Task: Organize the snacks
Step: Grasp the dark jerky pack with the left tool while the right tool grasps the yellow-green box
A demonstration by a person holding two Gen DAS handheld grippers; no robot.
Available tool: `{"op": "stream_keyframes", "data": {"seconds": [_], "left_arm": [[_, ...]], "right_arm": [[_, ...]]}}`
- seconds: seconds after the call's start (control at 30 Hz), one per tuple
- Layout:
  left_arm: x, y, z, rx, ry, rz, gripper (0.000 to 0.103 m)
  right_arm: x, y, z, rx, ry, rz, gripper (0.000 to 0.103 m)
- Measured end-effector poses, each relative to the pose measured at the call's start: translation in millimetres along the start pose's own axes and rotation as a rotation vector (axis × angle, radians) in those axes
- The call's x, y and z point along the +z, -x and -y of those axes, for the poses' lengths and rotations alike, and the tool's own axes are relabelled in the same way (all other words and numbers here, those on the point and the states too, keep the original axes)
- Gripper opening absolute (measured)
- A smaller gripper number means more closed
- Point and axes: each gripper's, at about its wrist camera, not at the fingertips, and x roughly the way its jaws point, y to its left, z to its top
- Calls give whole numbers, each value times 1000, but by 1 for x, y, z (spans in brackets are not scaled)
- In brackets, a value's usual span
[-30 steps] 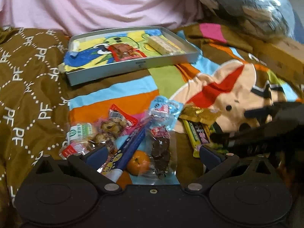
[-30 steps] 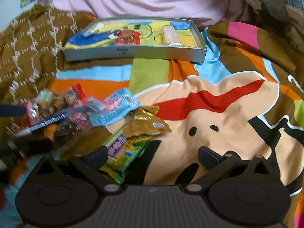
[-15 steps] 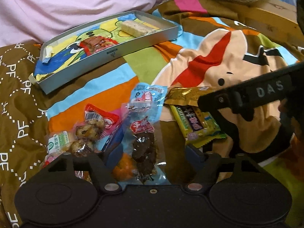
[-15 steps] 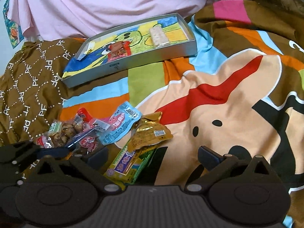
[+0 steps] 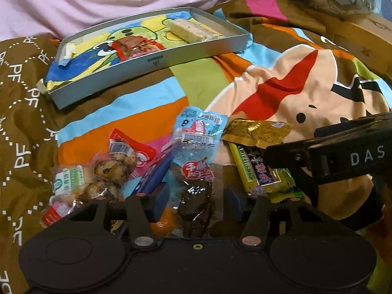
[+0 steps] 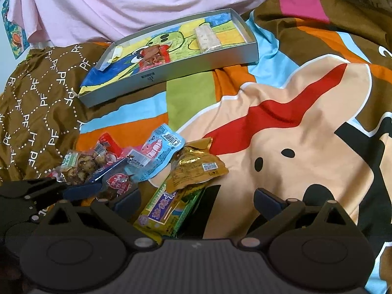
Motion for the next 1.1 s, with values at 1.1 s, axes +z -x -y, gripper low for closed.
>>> {"op": "stream_keyframes", "data": {"seconds": [1.1], "left_arm": [[-5,12,-43,49,265,58,46]], "right_arm": [[-11,-32,-35,-4,172,-24,82]]}}
